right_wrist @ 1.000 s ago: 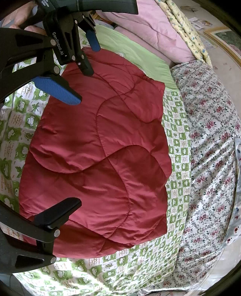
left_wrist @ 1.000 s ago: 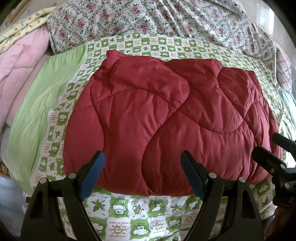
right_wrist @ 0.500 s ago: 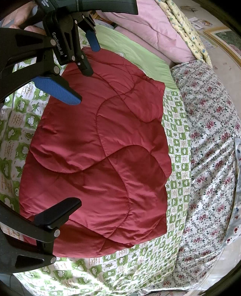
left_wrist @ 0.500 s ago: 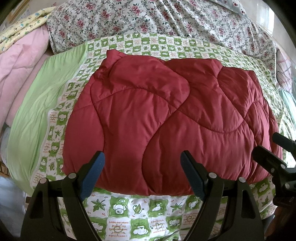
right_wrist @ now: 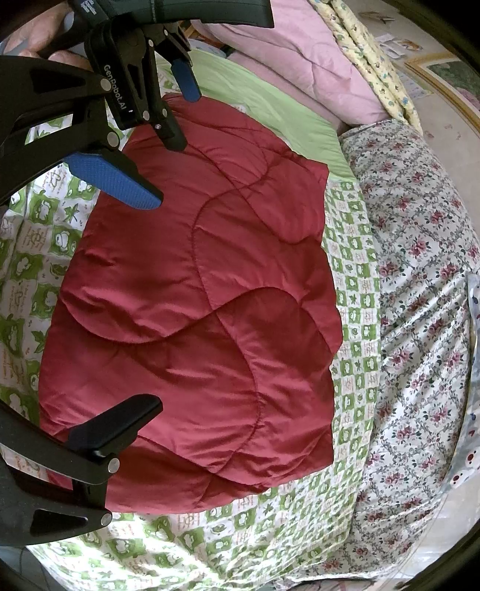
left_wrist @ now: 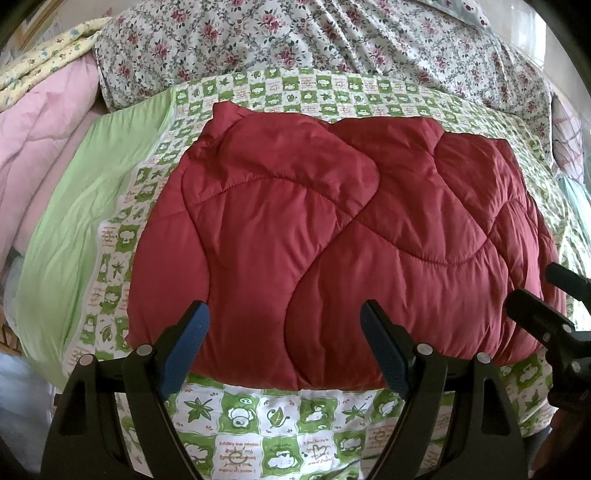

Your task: Fold large clothes

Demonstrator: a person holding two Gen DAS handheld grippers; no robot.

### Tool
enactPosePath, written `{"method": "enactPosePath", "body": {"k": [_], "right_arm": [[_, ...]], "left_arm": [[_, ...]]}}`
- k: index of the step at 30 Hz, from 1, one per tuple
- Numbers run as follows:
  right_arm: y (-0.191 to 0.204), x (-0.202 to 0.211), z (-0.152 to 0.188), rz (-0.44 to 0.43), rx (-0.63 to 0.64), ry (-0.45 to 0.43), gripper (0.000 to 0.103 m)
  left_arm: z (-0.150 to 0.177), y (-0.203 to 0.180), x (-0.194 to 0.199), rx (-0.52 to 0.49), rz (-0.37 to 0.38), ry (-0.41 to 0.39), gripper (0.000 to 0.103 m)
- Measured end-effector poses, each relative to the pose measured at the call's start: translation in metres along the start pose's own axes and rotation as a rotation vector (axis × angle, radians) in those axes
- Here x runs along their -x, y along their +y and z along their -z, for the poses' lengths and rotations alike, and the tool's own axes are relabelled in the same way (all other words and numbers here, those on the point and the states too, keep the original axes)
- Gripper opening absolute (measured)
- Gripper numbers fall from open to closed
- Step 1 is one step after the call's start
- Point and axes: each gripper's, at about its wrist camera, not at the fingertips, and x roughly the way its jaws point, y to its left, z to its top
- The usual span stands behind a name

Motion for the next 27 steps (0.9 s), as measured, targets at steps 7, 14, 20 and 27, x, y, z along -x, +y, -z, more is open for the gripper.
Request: {"method": "enactPosePath", "body": {"k": [7,14,20,27], "right_arm": [[0.0,0.002,0.0,0.0,0.0,-0.003,0.101],[-0.001,0.002,0.0,0.002,0.001,-0.004,0.101],[-0.004,0.006,0.0,0.011,-0.002,-0.005,0.101],[-0.009,0.005,0.002,0.023,-0.025,0.002,0.101]], "left_arm": [[0.0,0.0,0.001,-0.002,0.003,-0.001,0.084],[-0.001,-0.001,0.003,-0.009,0.0,-0.007,0.084],[-0.002,0.0,0.004,-0.009,-0.003,-0.01,0.084],[-0.003,0.007,0.002,0.009,-0.013,-0.007,0.084]]}}
